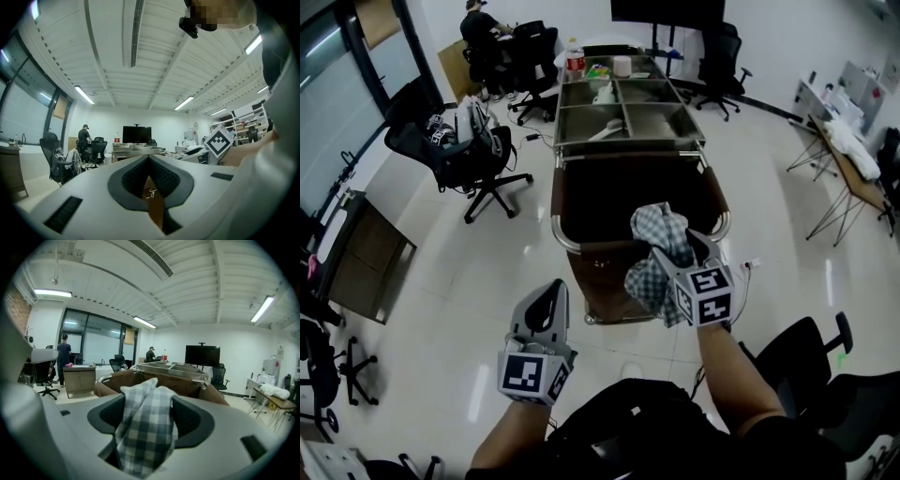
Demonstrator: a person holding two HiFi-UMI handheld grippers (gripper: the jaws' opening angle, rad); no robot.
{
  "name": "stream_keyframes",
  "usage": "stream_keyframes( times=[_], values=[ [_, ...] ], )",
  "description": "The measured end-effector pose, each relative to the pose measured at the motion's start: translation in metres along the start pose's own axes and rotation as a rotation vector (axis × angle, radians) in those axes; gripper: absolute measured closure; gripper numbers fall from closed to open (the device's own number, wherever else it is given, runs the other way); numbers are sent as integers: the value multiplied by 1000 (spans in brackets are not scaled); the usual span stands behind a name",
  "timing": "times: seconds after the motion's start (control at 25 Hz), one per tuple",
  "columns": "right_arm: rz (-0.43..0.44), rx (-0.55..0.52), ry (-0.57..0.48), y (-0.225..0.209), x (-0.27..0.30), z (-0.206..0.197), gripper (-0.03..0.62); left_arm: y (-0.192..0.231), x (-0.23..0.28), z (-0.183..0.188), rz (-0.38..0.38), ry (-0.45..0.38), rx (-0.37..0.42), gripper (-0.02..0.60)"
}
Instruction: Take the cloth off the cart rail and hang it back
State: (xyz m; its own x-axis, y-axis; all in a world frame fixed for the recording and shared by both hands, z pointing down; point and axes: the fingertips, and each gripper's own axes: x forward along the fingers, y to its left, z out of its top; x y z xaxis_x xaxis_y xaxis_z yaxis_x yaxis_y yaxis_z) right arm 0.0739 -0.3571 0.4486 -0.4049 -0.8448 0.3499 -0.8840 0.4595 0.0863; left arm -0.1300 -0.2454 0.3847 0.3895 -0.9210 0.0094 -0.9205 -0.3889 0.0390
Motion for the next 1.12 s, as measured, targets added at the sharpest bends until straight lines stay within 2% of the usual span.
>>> stream_keyframes(
  times=[0.08,0.2,0.36,0.6,0.68,0.72,0.76,0.8,0.84,1.12],
  values=[
    [-19,-8,-10,-2,-3,5,250,-1,-9,1,0,-6,-1,581],
    [-60,1,-60,-6,-18,19,194,-5,-25,3,3,-8,-10,581],
    [-83,-3,-115,0,-42,32,194,-5,-46,3,10,-22,-6,581],
    [-95,5,-136,22,-84,24,202,-18,-80,-1,-17,-21,-12,581],
    [-87,13,-155,32,-104,23,258,-24,-91,-2,-32,-20,-14,581],
    [-81,22,-169,37,-115,22,336,-28,-97,-4,-41,-17,-16,581],
    [-76,36,-184,42,-127,21,466,-32,-103,-5,-52,-13,-17,581],
    [-70,52,-195,47,-138,19,555,-36,-109,-7,-63,-8,-19,581],
    [-65,68,-204,52,-148,17,588,-41,-114,-9,-75,-2,-21,581],
    [18,201,-235,78,-210,-1,586,-76,-134,-13,-171,12,-27,581]
  ],
)
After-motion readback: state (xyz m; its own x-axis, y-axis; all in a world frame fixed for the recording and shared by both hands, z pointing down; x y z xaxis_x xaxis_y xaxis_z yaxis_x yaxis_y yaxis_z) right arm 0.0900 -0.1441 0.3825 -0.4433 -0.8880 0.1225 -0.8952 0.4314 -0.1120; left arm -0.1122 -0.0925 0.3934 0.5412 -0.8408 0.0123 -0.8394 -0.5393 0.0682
